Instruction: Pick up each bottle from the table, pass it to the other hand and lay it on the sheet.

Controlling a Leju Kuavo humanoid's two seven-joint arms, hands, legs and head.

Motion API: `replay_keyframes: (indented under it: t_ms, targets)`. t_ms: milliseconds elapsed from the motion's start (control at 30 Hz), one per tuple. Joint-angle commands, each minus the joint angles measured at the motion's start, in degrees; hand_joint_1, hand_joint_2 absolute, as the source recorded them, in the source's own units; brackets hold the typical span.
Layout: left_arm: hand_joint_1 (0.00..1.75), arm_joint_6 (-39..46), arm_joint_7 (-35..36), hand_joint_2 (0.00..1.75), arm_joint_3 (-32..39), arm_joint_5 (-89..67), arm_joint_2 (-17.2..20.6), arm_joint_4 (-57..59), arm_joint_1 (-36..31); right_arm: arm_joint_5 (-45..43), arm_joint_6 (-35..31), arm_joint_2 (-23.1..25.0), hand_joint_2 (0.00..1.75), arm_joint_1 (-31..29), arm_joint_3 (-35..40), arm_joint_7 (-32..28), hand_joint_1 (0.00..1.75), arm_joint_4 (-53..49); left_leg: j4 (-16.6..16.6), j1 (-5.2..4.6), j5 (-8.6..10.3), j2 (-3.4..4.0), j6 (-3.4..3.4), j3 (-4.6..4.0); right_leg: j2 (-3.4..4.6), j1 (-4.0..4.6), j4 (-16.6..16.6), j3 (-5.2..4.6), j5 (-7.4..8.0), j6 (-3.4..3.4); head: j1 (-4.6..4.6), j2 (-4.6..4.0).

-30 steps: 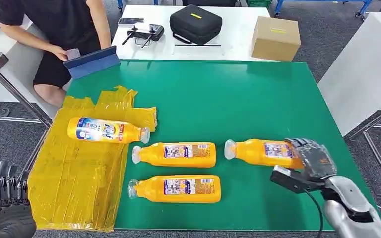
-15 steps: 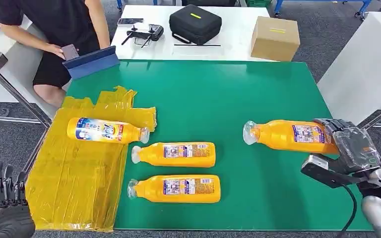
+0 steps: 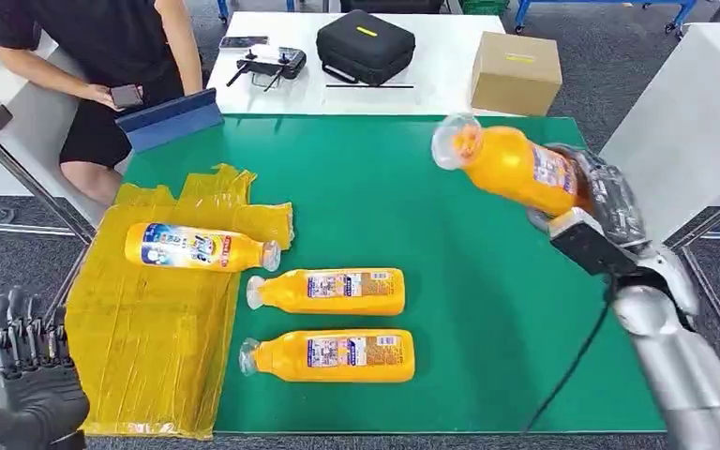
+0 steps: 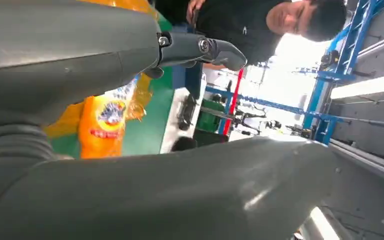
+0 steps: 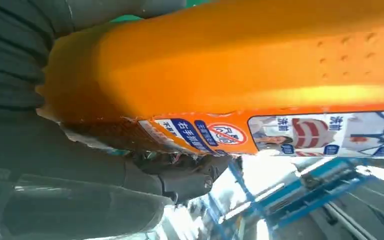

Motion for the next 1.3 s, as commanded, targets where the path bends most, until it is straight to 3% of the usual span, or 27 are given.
replay_keyframes:
  t_ms: [33,200,300,467,633,667,833,1067,1300]
  targets:
    - [0.0,-0.2,2.21,0.0,-11.3,1.95,5.21,8.58,-6.76,-2.15,-3.34,20.49,1.75,-6.1,14.19,3.96,1.75,6.02,-0.13,0.07,-0.01,0.24,-0.23,0.22,0.24,0.05,-0.07,0.08,0.04,-0.16,-0.04,0.0]
    - [0.0,0.58,2.71,0.0,-14.42,2.15,5.64,9.7,-8.82,-3.79,-1.73,24.92,1.75,-4.71,14.57,5.07,1.75,8.16,-0.09,0.19,-0.02,-0.17,-0.29,0.11,-0.12,0.13,0.0,0.08,-0.08,-0.2,-0.02,0.0]
    - [0.0,1.53,3.54,0.0,-15.88,2.36,5.93,9.91,-10.71,-2.09,-0.71,31.41,1.75,-7.57,17.77,6.17,1.75,17.72,-0.08,0.21,-0.04,-0.01,-0.31,0.05,0.04,0.14,0.01,0.03,-0.05,-0.22,0.0,0.0]
    - [0.0,1.59,3.57,0.0,-15.99,2.38,6.04,10.12,-11.15,-2.15,-0.33,32.52,1.75,-8.06,18.32,6.48,1.75,19.57,-0.04,0.19,-0.01,-0.06,-0.35,-0.07,-0.04,0.12,0.08,-0.08,-0.07,-0.25,-0.02,0.0]
    - [0.0,1.12,5.09,0.0,-17.96,2.33,5.75,12.66,-14.6,-0.41,-0.94,37.73,1.75,-8.92,22.47,6.77,1.75,26.72,-0.05,0.15,0.0,-0.14,-0.27,-0.11,-0.08,0.09,0.06,-0.11,-0.07,-0.19,0.0,0.0]
    - [0.0,1.61,5.5,1.75,-18.36,2.05,5.91,13.47,-15.32,-0.03,-0.9,38.55,1.75,-8.9,23.65,6.76,1.75,27.59,-0.06,0.18,-0.02,-0.06,-0.35,-0.02,-0.02,0.11,0.04,-0.04,-0.07,-0.24,-0.02,0.0]
    - [0.0,2.78,5.2,1.75,-18.42,2.98,6.46,14.79,-16.15,0.44,-0.77,41.53,1.75,-9.42,27.33,7.84,1.71,31.98,-0.08,0.16,0.02,-0.15,-0.26,-0.12,-0.12,0.1,0.04,-0.12,-0.07,-0.19,-0.02,0.0]
    - [0.0,2.8,5.19,1.75,-18.17,3.14,6.29,14.1,-15.98,-0.95,-1.2,41.53,1.75,-10.41,29.74,8.02,1.75,33.51,-0.03,0.21,-0.02,-0.19,-0.33,-0.04,-0.18,0.13,0.04,-0.01,-0.11,-0.22,0.0,0.0]
    - [0.0,4.11,4.45,1.75,-16.0,3.68,6.21,9.84,-12.27,-7.28,-0.81,41.53,1.75,-15.17,35.23,6.67,1.71,38.68,-0.01,0.19,-0.03,-0.11,-0.32,-0.11,-0.08,0.09,0.06,-0.08,-0.09,-0.23,0.0,0.0]
